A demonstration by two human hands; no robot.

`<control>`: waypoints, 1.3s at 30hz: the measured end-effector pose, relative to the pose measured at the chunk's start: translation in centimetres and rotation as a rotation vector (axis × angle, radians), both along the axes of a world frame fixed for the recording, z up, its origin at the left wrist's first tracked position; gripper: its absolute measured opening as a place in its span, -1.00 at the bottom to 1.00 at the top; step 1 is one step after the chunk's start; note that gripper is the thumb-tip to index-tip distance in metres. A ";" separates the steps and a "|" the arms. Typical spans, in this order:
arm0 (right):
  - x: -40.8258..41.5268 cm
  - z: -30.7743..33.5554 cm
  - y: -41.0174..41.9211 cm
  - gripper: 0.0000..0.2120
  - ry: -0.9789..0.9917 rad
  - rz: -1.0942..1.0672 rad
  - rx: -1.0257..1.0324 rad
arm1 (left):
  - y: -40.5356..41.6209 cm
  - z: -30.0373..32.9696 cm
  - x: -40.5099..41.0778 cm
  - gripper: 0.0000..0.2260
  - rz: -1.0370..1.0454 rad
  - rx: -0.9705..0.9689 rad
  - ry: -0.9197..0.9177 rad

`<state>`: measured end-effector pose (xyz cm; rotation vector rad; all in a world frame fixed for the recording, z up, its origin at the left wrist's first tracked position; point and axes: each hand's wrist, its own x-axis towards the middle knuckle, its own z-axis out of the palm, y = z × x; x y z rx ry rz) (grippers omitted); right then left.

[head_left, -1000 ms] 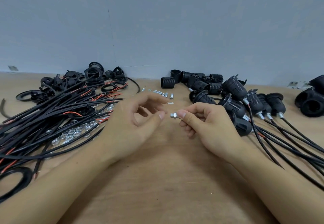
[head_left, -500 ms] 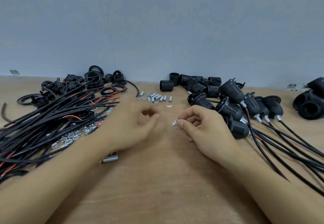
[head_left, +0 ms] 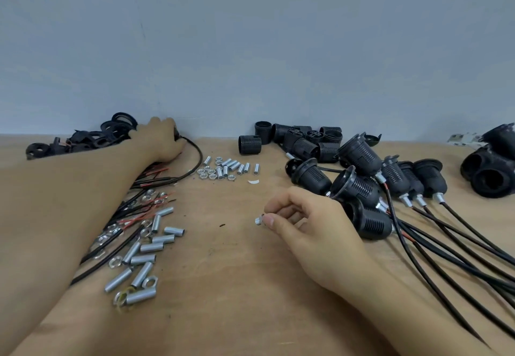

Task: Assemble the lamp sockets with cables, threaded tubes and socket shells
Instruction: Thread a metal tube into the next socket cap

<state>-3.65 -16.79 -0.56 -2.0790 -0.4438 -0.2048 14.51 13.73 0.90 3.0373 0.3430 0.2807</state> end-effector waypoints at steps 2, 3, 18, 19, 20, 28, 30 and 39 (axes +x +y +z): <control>0.0 -0.1 0.0 -0.91 0.001 0.005 -0.009 | 0.0 0.1 0.2 -0.65 0.014 0.042 -0.049; 0.0 -0.2 0.0 -0.92 -0.001 0.014 -0.019 | 0.0 0.3 0.1 -0.66 0.010 0.081 -0.051; -0.4 0.7 -0.1 -0.95 0.016 -0.005 0.024 | -1.5 2.5 -7.2 -0.80 -0.269 -0.168 -0.002; -0.4 0.7 -0.1 -0.95 0.012 -0.007 0.021 | -1.3 2.3 -7.7 -0.86 -0.277 -0.135 0.005; -0.4 0.7 -0.1 -0.94 0.009 -0.008 0.023 | -1.2 2.0 -8.1 -0.88 -0.287 -0.112 0.001; -0.1 0.5 -0.3 -0.91 0.004 -0.026 0.078 | -4.0 2.2 -11.2 -0.66 -0.228 -0.495 -0.286; -0.1 0.6 -0.4 -0.92 0.005 -0.036 0.096 | -5.7 2.8 -13.4 -0.63 -0.223 -0.901 -0.425; -0.8 1.7 -0.3 -0.92 -0.062 0.037 0.415 | -12.6 -0.8 -22.2 -0.68 -0.391 -1.806 -0.089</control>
